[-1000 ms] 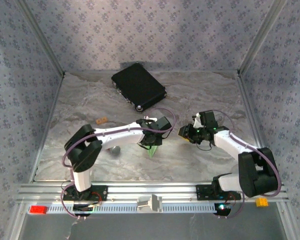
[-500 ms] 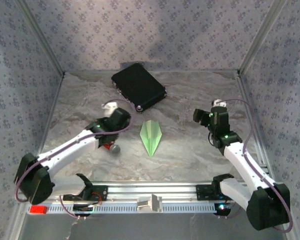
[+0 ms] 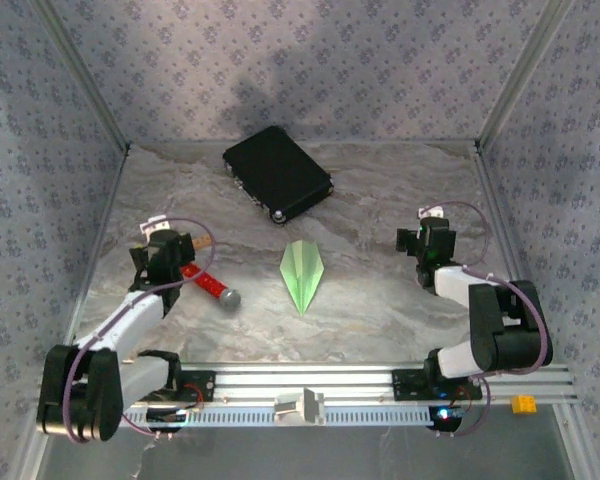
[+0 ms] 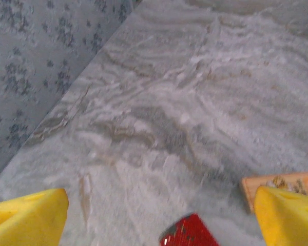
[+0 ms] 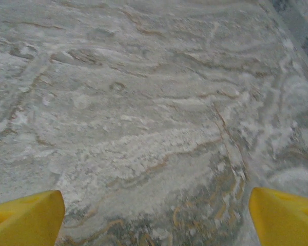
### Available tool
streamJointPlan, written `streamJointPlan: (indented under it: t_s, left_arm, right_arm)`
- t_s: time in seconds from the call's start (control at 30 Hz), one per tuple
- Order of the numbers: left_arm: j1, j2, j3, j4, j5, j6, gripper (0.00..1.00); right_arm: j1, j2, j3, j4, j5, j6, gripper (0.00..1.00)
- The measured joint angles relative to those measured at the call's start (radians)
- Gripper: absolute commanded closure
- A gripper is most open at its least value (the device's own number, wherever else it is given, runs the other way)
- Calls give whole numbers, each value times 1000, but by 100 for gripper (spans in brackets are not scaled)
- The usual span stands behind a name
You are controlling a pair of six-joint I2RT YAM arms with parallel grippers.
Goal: Fold a paper plane with a square sheet of paper (pick it up from the middle)
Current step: Reset both arms
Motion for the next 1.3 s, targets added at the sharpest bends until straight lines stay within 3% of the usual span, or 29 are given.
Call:
streamJointPlan:
  t_s: [0.2,0.3,0.33,0.5,0.6,1.3]
  left_arm:
    - [15,195,-16,269,85,90,7]
    - [29,257,-34,378,130,123,7]
    - [43,278,-45,421,150,127,7]
    - [108,404,-80,598,237,133,7]
    - [121,431,-80,600,251,123,1]
    - [120,431,-41,598,233,103,0]
  right_arm:
    - [-80,57,-95,257,-145,-34,8]
    - [-91,92,-114,288,-183,-40,8]
    - [-90,93,-114,294,-187,-39,1]
    - [-97,93,-108,319,-190,-34,1]
    - [-97,93,-108,323,-191,-34,1]
    - [-97,93,-106,328,-190,-34,1]
